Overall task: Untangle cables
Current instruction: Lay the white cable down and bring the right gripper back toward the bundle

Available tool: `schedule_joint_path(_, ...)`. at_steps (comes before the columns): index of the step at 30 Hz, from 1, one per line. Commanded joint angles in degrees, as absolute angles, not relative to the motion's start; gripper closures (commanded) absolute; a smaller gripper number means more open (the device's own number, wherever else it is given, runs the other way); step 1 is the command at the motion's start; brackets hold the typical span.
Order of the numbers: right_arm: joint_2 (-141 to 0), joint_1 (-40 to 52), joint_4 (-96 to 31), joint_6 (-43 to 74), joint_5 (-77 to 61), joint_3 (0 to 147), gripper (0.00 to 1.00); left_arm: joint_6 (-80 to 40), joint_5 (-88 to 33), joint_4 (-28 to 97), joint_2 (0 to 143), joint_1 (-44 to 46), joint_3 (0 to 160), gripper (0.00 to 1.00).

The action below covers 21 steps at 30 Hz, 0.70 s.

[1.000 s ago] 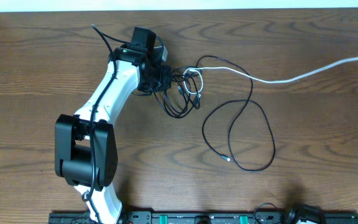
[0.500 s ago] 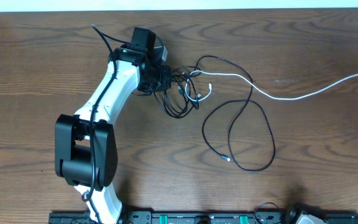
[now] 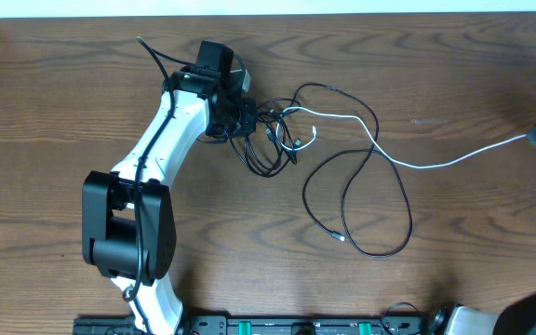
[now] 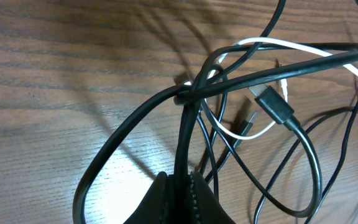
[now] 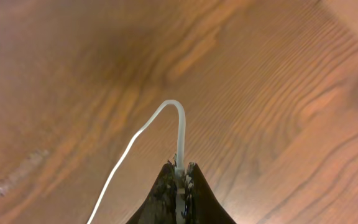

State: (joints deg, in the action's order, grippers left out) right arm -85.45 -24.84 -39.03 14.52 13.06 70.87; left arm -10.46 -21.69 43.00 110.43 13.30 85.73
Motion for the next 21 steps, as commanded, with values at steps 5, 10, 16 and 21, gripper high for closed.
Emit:
schedule_joint_path(5,-94.5,-25.1,-40.6,15.2,10.8,71.2,0.99,-9.5,-21.2,43.0,111.2,13.3,85.3,0.92)
schedule_joint_path(10,-99.1,-25.1,-40.7,14.2,7.1,71.2,0.81,-9.5,-21.2,42.9,111.2,13.3,85.3,0.92)
schedule_joint_path(16,-102.8,-25.1,-39.8,12.1,-7.1,71.2,0.11,-9.5,-21.2,42.8,111.2,13.3,85.3,0.92)
schedule_joint_path(21,-105.2,-24.5,-39.6,12.2,-21.5,71.2,0.03,-9.5,-21.2,42.7,111.2,13.3,85.3,0.92)
